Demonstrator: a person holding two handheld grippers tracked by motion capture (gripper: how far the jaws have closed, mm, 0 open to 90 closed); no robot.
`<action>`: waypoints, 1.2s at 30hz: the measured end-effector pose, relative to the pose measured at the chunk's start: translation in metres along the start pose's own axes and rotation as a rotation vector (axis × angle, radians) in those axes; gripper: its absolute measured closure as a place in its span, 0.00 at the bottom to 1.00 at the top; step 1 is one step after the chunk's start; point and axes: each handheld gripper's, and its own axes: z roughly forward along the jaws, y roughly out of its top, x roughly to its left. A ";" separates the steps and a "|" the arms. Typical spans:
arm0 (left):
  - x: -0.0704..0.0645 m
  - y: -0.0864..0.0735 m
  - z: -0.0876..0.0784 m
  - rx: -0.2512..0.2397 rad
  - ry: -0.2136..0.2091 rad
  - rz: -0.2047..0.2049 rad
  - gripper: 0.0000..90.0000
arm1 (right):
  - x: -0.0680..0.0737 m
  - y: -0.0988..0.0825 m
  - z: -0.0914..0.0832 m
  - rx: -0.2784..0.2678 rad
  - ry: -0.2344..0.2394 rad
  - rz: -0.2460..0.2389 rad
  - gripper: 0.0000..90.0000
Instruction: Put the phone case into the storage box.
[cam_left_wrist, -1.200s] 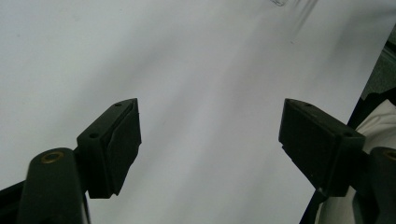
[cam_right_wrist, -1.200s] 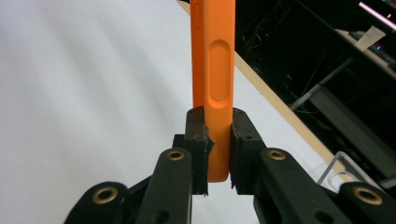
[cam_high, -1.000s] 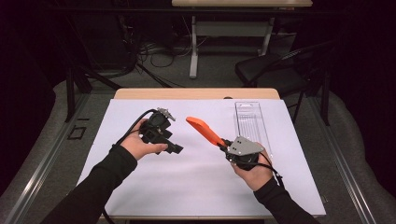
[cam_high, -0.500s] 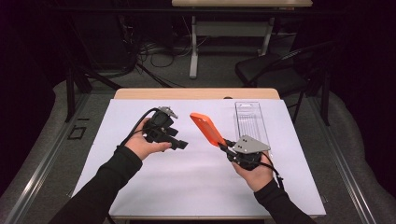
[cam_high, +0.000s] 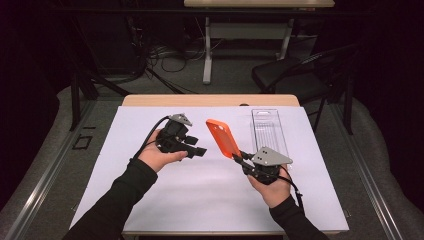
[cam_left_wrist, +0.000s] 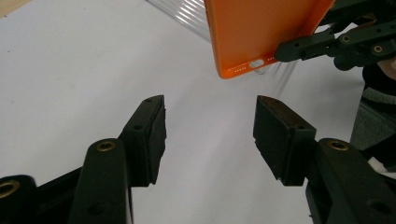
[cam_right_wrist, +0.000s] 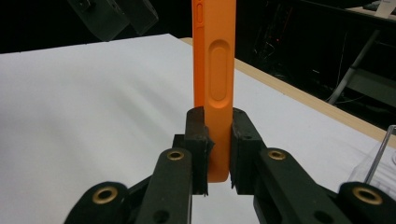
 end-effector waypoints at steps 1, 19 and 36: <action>0.000 -0.001 0.000 -0.006 -0.004 0.000 0.49 | 0.000 -0.001 0.000 -0.006 0.003 0.011 0.89; 0.004 -0.009 0.005 -0.100 -0.012 0.011 0.54 | -0.002 -0.008 0.001 -0.049 0.040 0.103 0.89; 0.006 -0.015 0.009 -0.150 -0.089 0.029 0.51 | -0.013 -0.008 0.003 -0.074 0.145 0.127 0.89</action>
